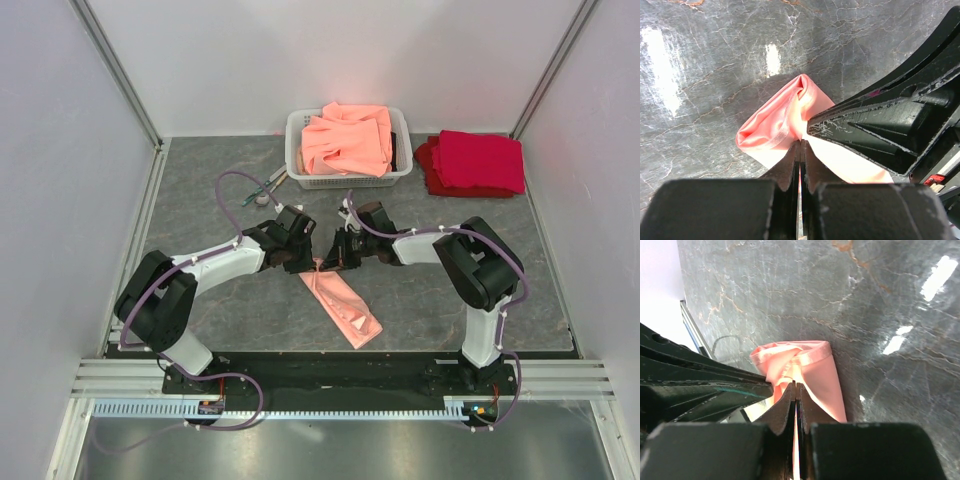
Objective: Fold the napkin into a case and place the utensils inside
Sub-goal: Stuff the top corner of the smaller-rectangle-folded napkin into the folded napkin.
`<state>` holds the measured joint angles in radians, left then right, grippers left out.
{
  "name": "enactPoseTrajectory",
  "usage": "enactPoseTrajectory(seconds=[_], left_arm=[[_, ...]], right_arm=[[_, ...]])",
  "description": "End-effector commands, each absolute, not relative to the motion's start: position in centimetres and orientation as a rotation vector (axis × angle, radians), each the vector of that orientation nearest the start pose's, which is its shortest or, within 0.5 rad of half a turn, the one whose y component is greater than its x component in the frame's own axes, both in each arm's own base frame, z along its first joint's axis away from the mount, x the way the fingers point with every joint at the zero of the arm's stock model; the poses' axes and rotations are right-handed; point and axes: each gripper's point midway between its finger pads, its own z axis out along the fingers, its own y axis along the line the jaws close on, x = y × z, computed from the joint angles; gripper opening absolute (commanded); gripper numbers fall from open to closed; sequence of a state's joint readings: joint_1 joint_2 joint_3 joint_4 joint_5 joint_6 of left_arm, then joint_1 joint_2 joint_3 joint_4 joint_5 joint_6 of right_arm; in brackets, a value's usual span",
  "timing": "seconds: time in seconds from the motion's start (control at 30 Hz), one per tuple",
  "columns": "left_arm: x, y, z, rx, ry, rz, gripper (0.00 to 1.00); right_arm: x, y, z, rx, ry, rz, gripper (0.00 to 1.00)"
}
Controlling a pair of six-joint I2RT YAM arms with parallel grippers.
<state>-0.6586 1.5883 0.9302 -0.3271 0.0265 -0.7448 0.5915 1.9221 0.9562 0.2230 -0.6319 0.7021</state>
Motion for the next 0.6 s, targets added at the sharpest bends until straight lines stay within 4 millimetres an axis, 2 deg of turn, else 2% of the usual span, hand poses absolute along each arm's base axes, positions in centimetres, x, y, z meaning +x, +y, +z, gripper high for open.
enactPoseTrajectory(seconds=[0.0, 0.23, 0.33, 0.47, 0.57], left_arm=[[28.1, -25.5, 7.3, -0.061, 2.579, -0.562, 0.02], [28.5, -26.0, 7.5, -0.066, 2.579, -0.581, 0.02], [28.6, -26.2, 6.8, -0.075, 2.593, -0.576, 0.02], [28.7, -25.8, 5.5, -0.105, 2.610, -0.545, 0.02], [29.1, -25.1, 4.7, -0.110, 2.613, -0.491, 0.02]], right_arm=[[28.7, 35.3, 4.9, -0.257, 2.471, 1.393, 0.04], [27.1, 38.6, 5.2, -0.276, 2.451, 1.529, 0.04], [26.1, 40.1, 4.8, -0.275, 2.443, 1.607, 0.03], [26.3, 39.4, 2.8, -0.246, 2.471, 1.594, 0.03], [26.6, 38.3, 3.0, -0.238, 2.477, 1.563, 0.03]])
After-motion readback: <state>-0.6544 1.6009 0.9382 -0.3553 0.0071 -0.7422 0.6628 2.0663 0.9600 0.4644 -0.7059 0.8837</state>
